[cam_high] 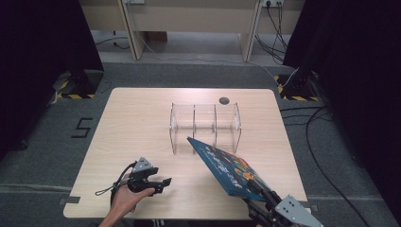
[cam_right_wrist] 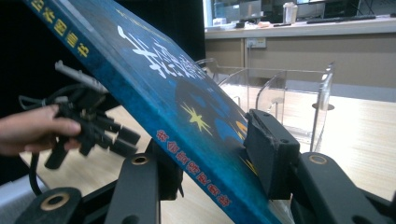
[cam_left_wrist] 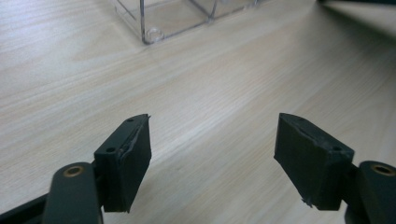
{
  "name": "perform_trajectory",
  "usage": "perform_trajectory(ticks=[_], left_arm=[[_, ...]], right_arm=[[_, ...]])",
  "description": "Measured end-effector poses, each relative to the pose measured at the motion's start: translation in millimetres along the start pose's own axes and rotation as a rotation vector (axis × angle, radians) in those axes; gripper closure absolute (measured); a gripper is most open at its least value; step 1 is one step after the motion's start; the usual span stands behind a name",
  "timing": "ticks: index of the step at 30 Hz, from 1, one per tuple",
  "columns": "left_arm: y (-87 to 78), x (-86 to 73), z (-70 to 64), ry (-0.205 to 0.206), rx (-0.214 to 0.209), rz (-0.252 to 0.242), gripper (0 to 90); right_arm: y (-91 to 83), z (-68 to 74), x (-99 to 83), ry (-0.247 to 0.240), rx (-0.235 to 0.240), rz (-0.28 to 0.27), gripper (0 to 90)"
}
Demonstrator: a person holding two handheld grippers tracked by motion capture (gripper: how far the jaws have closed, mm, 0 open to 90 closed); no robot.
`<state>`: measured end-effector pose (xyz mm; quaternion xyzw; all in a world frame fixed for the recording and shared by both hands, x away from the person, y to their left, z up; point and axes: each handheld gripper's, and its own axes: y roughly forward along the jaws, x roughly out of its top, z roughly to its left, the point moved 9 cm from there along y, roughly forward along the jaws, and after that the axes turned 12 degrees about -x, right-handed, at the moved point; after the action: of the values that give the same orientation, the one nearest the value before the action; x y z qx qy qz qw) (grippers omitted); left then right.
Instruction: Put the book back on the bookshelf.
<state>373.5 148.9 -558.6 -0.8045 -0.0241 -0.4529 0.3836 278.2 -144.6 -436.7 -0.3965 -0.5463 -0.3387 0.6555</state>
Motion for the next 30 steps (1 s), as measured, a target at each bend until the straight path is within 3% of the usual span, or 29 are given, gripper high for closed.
perform_trajectory(ticks=[5, 8, 13, 19, 21, 22, 23, 26, 28, 30], left_arm=[[10.0, -11.2, -0.2, 0.068, 0.008, 0.098, 21.8], [13.5, -15.7, -1.0, 0.084, 0.006, 0.135, 20.8], [13.8, -16.3, -1.5, 0.104, 0.010, 0.143, 20.0], [13.0, -16.5, 0.1, 0.104, 0.011, 0.146, 19.9], [12.8, -16.5, 0.8, 0.106, 0.012, 0.146, 20.0], [12.5, -16.6, 0.7, 0.106, 0.009, 0.148, 20.0], [12.4, -16.7, 0.6, 0.106, 0.009, 0.148, 19.9], [12.6, -16.9, 0.5, 0.110, 0.009, 0.148, 19.9], [12.8, -17.0, 0.5, 0.115, 0.011, 0.149, 19.7], [13.0, -17.0, 0.7, 0.117, 0.013, 0.149, 19.6]], right_arm=[[-4.3, -13.4, 4.7, 0.102, 0.003, -0.025, 58.3], [-5.9, -16.7, 5.7, 0.135, 0.008, -0.032, 58.1], [-9.3, -18.1, 9.1, 0.215, 0.034, -0.049, 58.4], [-10.8, -18.8, 11.1, 0.258, 0.052, -0.064, 59.6], [-11.7, -22.0, 12.0, 0.311, 0.066, -0.081, 60.6], [-12.4, -24.4, 11.5, 0.297, 0.053, -0.082, 63.9], [-13.1, -27.0, 10.7, 0.244, 0.023, -0.081, 66.3], [-15.5, -34.0, 10.0, 0.218, -0.005, -0.089, 69.3], [-17.2, -37.4, 9.4, 0.159, -0.042, -0.087, 71.9], [-17.4, -40.1, 8.0, 0.160, -0.053, -0.079, 72.7]])
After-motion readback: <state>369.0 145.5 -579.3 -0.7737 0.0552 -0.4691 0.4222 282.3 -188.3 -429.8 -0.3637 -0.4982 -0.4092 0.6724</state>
